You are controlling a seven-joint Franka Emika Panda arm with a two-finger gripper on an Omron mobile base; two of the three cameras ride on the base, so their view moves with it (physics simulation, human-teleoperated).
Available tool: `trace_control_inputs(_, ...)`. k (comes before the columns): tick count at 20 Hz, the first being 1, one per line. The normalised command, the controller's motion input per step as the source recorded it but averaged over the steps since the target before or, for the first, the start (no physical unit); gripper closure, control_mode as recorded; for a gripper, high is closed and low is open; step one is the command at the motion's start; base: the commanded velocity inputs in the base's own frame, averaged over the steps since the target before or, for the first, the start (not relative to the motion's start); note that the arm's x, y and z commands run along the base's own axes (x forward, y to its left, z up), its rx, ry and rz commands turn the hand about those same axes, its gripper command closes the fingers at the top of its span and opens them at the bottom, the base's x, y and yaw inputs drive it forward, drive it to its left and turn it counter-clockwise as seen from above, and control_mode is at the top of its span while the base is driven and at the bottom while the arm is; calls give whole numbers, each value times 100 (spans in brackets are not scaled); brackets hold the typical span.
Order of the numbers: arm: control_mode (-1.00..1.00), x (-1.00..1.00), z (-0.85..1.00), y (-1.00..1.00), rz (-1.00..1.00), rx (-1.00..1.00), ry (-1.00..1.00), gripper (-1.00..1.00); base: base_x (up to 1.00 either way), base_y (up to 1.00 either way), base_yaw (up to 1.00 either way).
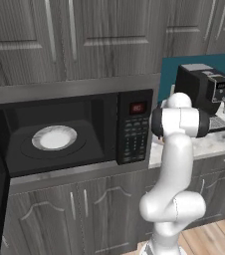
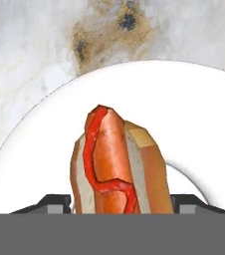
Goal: Pick the hot dog from the counter and place it in the microwave.
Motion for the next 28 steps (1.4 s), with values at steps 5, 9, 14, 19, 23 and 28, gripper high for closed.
trace_control_inputs(5, -100, -19, 9, -2, 0, 0, 0, 100, 0, 0, 0)
trace_control_inputs(9, -100, -72, 92, -6, 6, 1, -4, 100, 0, 0, 0)
trace_control_inputs(14, -100, -100, 100, -13, 17, 0, -9, 100, 0, 0, 0)
trace_control_inputs(19, -100, -100, 90, -1, 31, 0, -14, 100, 0, 0, 0)
trace_control_inputs(23, -100, -100, 71, 8, 30, 0, -11, 100, 0, 0, 0)
trace_control_inputs(28, -100, -100, 53, 34, 25, 0, -14, 100, 0, 0, 0)
